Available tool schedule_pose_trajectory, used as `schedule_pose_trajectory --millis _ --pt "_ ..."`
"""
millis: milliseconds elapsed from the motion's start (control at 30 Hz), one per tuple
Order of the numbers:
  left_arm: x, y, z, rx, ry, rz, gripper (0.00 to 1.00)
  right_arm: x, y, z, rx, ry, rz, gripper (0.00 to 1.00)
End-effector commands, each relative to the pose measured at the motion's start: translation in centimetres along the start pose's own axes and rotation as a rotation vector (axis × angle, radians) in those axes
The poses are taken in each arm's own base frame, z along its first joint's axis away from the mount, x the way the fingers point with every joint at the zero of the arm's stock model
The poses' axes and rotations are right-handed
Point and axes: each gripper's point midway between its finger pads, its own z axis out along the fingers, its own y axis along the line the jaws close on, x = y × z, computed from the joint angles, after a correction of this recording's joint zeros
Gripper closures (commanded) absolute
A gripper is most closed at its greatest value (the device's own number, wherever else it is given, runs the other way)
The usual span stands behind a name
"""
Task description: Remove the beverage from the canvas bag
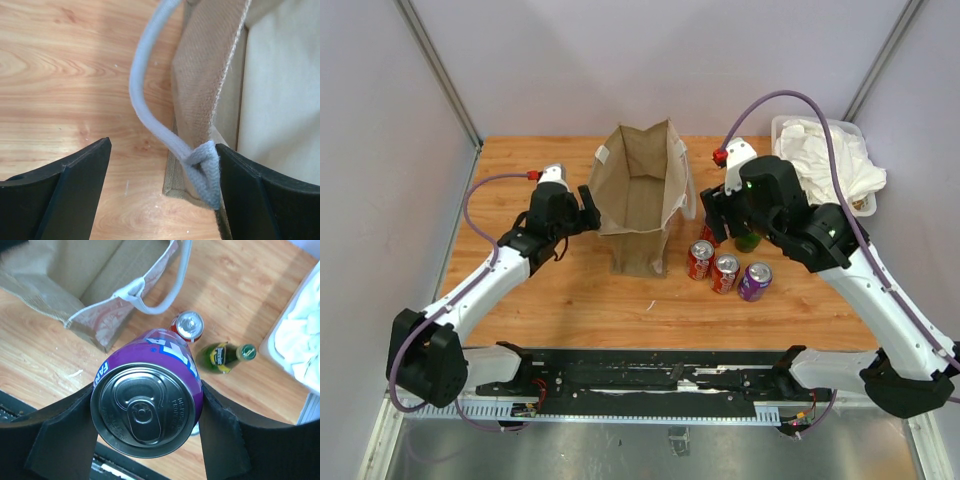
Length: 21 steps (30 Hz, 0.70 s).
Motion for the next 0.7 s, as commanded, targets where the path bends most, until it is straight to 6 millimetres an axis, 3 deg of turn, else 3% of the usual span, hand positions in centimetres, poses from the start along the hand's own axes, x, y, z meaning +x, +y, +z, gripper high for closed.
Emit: schedule_pose_trajectory --millis 0,333,667 --pt "-4.5 1.0 -1.9 -0.080 -0.105 0.059 0.10 0.6 0.3 0.2 0.004 -0.011 0.058 0.99" --pt "-8.3 3.9 -4.2 -0.179 -0.206 0.043 0.07 3.2 4.2 4.4 -0.134 0.072 0.077 0.99" --pt "-9.0 4.2 -7.3 -0.156 -0.283 -0.002 0.01 3.1 7.4 9.8 -0.225 0.121 0.046 0.99"
